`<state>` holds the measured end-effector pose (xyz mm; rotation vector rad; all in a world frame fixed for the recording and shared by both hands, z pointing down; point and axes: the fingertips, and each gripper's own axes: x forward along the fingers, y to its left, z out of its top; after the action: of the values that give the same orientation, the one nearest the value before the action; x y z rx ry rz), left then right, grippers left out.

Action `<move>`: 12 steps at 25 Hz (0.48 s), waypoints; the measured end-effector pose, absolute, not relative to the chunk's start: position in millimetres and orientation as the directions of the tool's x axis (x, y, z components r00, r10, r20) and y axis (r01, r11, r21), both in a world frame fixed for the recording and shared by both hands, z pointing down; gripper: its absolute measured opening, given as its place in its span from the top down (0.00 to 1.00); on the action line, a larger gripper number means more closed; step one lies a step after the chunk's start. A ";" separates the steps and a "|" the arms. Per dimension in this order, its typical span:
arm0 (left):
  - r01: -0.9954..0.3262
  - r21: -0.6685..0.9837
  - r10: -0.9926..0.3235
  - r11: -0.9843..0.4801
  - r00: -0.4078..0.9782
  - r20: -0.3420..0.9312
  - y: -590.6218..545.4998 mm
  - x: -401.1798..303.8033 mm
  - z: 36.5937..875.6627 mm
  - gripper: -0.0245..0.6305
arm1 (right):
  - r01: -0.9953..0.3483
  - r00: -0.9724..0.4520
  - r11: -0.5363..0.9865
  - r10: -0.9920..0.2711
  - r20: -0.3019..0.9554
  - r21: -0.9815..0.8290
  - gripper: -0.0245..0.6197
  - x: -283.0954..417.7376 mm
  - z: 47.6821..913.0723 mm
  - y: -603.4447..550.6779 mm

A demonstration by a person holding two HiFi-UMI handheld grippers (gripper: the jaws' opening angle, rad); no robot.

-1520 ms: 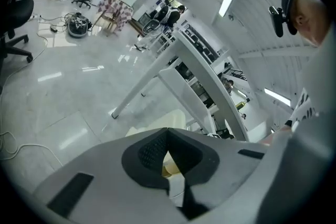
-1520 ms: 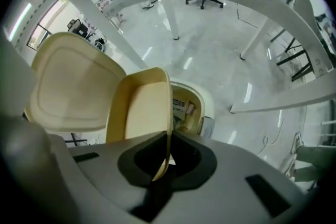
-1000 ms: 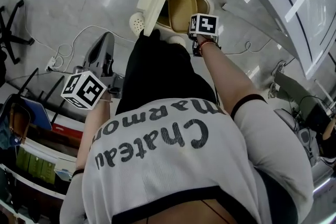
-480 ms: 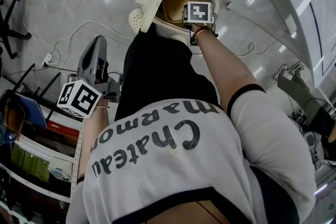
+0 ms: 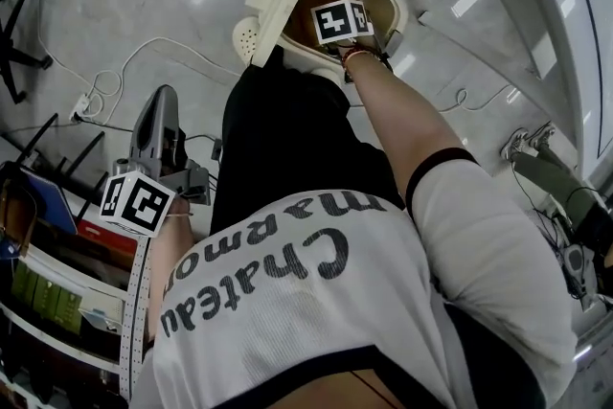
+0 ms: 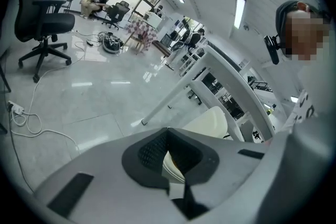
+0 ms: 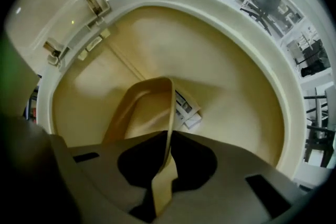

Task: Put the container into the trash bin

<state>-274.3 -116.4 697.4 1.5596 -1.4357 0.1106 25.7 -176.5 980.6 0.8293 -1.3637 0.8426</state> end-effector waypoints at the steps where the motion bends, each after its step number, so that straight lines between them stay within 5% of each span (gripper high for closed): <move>1: -0.802 0.570 -0.714 0.178 0.294 0.636 -114.2 -275.2 699.2 0.93 | -0.880 0.032 0.476 0.035 0.999 0.012 0.91 25.7 984.8 -176.6; 12: -0.812 0.545 -0.694 0.208 0.270 0.668 -102.5 -283.7 721.5 0.93 | -0.804 0.067 0.593 0.045 0.997 0.028 0.91 23.8 1019.7 -183.2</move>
<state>-283.7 -102.5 721.5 1.5196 -1.4586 0.1460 23.8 -183.2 1019.7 0.7142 -1.3631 0.7293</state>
